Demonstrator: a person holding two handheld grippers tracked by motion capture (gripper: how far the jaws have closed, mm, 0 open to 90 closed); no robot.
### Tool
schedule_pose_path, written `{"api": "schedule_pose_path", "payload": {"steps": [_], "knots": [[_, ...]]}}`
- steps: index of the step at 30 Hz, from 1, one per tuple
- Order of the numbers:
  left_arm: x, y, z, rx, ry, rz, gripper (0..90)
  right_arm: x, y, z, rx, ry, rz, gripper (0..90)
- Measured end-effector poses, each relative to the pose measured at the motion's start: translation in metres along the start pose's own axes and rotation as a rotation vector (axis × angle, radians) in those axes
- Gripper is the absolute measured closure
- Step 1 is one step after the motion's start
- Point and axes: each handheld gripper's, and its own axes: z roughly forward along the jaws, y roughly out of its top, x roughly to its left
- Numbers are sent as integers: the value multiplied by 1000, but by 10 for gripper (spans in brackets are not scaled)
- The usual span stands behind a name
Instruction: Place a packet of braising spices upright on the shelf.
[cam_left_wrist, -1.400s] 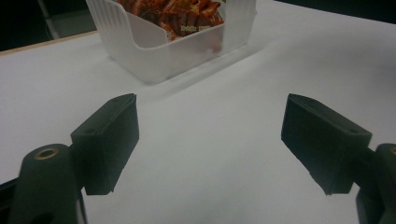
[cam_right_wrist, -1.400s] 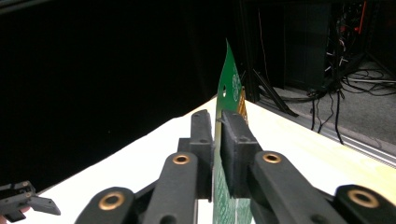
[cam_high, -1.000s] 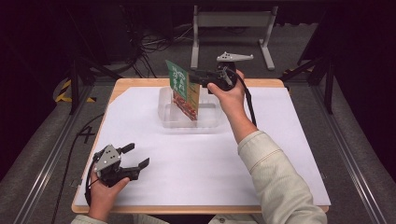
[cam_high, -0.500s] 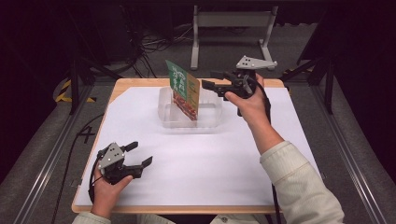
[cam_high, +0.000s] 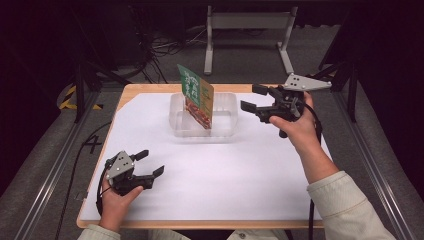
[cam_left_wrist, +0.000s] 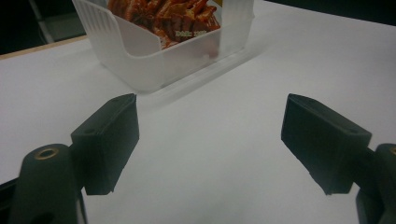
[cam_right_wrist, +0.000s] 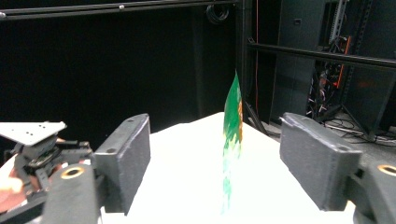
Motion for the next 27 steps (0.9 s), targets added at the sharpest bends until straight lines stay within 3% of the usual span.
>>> {"api": "schedule_pose_path", "payload": {"steps": [14,21,24,27], "knots": [[2,3,-1,-5,-26,-6,198,4,-29,-48,2,-36,-22,182],[2,2,-2,-5,-17,-10,197,8,-54,-63,-5,-71,-39,183],[3,2,-2,-7,-12,-15,196,11,-71,-67,16,-94,-53,184],[3,2,-3,-7,-5,-12,194,11,-87,-71,7,-104,-34,186]]}}
